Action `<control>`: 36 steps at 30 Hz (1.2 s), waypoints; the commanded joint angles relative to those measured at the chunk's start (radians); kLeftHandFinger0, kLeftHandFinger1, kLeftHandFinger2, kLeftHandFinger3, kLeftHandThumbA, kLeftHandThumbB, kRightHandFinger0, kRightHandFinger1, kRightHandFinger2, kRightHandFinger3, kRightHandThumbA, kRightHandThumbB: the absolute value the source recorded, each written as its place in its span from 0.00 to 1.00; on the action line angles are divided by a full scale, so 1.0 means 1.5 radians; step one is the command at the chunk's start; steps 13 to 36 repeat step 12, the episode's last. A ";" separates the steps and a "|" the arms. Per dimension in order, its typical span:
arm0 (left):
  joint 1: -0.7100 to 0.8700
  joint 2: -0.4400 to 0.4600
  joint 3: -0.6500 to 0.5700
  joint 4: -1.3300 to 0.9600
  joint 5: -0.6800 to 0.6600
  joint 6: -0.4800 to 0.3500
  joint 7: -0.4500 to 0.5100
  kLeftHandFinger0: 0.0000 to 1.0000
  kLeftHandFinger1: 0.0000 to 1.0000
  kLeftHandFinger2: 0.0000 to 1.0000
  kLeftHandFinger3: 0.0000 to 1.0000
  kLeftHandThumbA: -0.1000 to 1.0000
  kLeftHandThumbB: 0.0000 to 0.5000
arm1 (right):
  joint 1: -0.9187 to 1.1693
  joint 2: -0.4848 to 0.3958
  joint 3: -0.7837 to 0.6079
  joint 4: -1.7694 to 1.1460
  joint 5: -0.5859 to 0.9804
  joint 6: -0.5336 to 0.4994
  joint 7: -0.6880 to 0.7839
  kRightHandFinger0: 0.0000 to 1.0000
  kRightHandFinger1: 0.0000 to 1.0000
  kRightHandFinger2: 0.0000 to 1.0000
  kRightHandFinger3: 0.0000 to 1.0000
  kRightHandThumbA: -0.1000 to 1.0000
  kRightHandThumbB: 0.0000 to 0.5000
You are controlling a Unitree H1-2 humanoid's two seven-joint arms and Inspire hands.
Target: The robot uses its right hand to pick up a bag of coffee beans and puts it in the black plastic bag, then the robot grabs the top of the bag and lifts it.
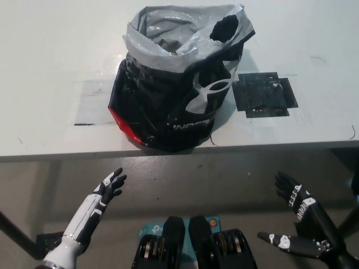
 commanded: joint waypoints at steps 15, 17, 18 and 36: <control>0.011 0.013 0.002 -0.019 -0.024 -0.035 -0.014 1.00 1.00 1.00 1.00 1.00 0.73 | 0.017 -0.032 0.054 -0.008 0.013 -0.048 -0.079 1.00 1.00 1.00 1.00 1.00 0.41; 0.011 0.013 0.002 -0.019 -0.024 -0.035 -0.014 1.00 1.00 1.00 1.00 1.00 0.73 | 0.017 -0.032 0.054 -0.008 0.013 -0.048 -0.079 1.00 1.00 1.00 1.00 1.00 0.41; 0.011 0.013 0.002 -0.019 -0.024 -0.035 -0.014 1.00 1.00 1.00 1.00 1.00 0.73 | 0.017 -0.032 0.054 -0.008 0.013 -0.048 -0.079 1.00 1.00 1.00 1.00 1.00 0.41; 0.011 0.013 0.002 -0.019 -0.024 -0.035 -0.014 1.00 1.00 1.00 1.00 1.00 0.73 | 0.017 -0.032 0.054 -0.008 0.013 -0.048 -0.079 1.00 1.00 1.00 1.00 1.00 0.41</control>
